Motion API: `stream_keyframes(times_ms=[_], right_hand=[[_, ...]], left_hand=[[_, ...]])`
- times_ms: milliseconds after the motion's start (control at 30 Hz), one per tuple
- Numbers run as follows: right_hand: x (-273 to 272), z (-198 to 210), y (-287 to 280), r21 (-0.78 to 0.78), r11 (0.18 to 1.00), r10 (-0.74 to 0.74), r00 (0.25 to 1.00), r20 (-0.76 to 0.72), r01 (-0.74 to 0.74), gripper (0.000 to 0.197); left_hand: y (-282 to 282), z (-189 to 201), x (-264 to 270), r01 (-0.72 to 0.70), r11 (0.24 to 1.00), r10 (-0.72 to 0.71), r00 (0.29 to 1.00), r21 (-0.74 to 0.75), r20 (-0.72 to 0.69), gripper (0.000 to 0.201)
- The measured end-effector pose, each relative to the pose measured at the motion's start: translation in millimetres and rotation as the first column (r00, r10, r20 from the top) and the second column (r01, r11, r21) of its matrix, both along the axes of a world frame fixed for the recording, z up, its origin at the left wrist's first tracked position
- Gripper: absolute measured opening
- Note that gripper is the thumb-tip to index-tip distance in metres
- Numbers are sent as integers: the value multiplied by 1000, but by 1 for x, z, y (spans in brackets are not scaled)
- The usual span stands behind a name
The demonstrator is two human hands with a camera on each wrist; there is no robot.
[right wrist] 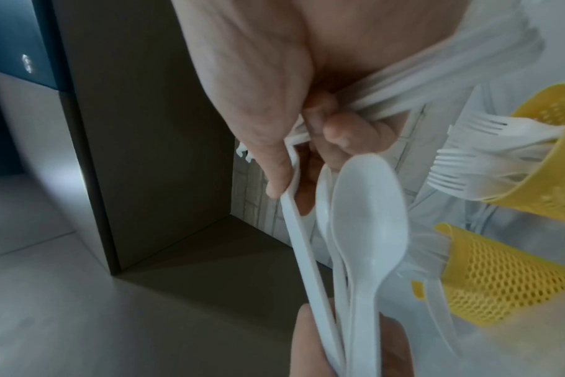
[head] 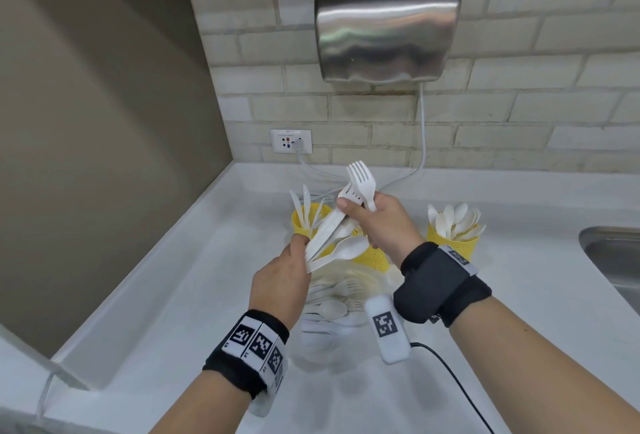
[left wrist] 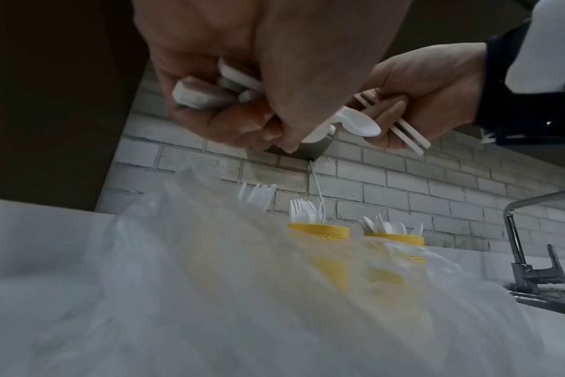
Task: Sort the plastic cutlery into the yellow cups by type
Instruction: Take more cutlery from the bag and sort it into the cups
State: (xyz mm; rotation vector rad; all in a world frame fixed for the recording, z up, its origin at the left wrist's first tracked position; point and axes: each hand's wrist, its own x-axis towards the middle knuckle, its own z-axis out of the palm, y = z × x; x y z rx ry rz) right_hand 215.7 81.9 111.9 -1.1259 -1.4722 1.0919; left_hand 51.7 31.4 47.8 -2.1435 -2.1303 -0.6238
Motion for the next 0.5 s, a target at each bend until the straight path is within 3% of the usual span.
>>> stream_keyframes(times_ms=[100, 233, 367, 500], right_hand=[[5, 3, 5, 1, 998, -62, 987, -150, 63, 16], [18, 11, 18, 89, 963, -203, 906, -373, 253, 16], [29, 9, 40, 212, 860, -389, 865, -318, 464, 17], [36, -4, 62, 252, 855, -426, 891, -157, 454, 34]], left_hand=[[-1, -2, -3, -14, 1000, 14, 1000, -9, -3, 33], [-2, -1, -7, -35, 999, 35, 999, -37, -2, 32], [0, 2, -10, -35, 999, 38, 996, -36, 85, 23], [4, 3, -11, -1, 999, 14, 962, -51, 271, 14]])
